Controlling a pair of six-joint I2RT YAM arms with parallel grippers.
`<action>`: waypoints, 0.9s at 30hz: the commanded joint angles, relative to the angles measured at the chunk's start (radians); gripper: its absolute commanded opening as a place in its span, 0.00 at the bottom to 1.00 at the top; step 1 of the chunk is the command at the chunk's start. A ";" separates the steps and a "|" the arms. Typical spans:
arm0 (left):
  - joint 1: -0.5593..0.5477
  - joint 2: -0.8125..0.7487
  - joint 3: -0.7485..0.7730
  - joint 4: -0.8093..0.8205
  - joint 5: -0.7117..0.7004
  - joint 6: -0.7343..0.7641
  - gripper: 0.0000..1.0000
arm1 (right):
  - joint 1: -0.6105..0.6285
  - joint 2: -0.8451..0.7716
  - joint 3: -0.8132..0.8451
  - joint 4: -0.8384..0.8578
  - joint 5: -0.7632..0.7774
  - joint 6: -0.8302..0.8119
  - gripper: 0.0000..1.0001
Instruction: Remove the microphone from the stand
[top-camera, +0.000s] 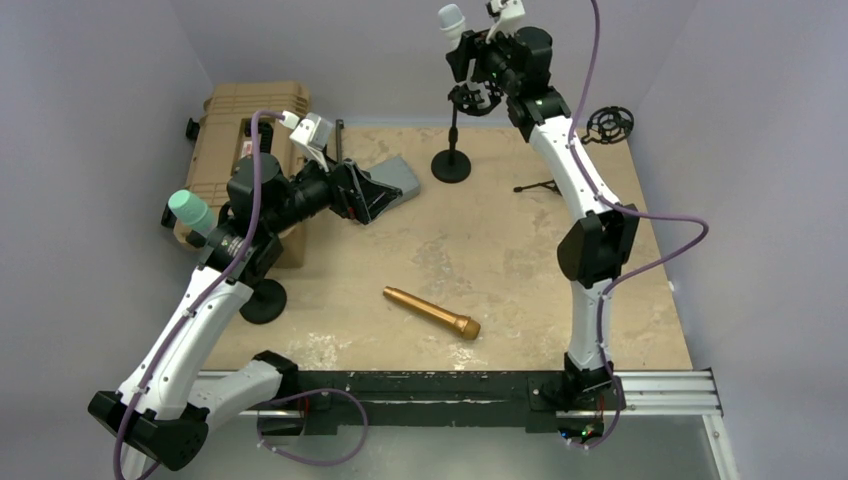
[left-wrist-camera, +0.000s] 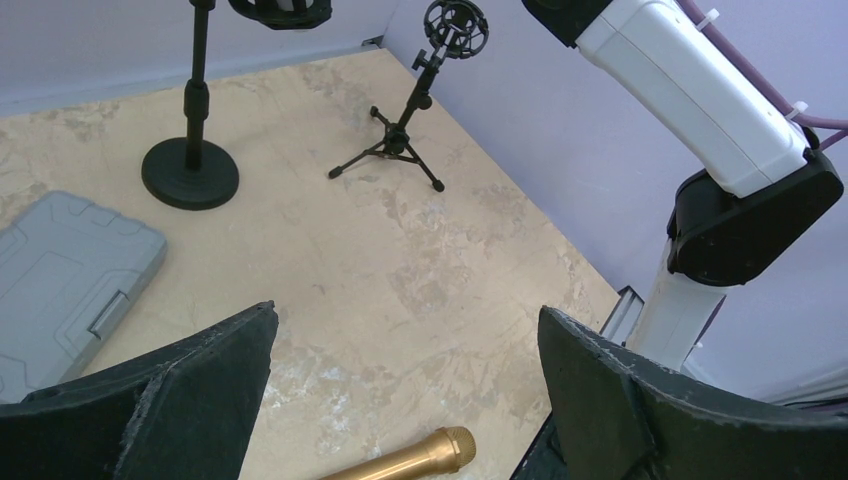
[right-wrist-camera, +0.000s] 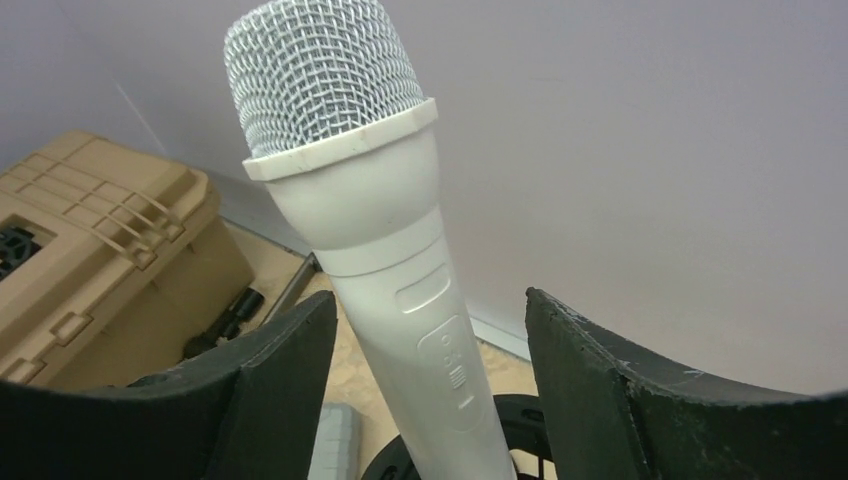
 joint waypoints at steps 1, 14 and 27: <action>-0.003 -0.006 0.007 0.026 0.015 -0.002 1.00 | 0.019 0.009 0.073 -0.003 0.066 -0.044 0.66; -0.002 -0.006 0.004 0.027 0.009 0.001 1.00 | 0.046 -0.006 0.184 0.056 0.100 -0.060 0.29; -0.003 0.008 0.003 0.024 -0.001 0.007 1.00 | 0.045 -0.217 0.058 0.226 0.132 0.030 0.22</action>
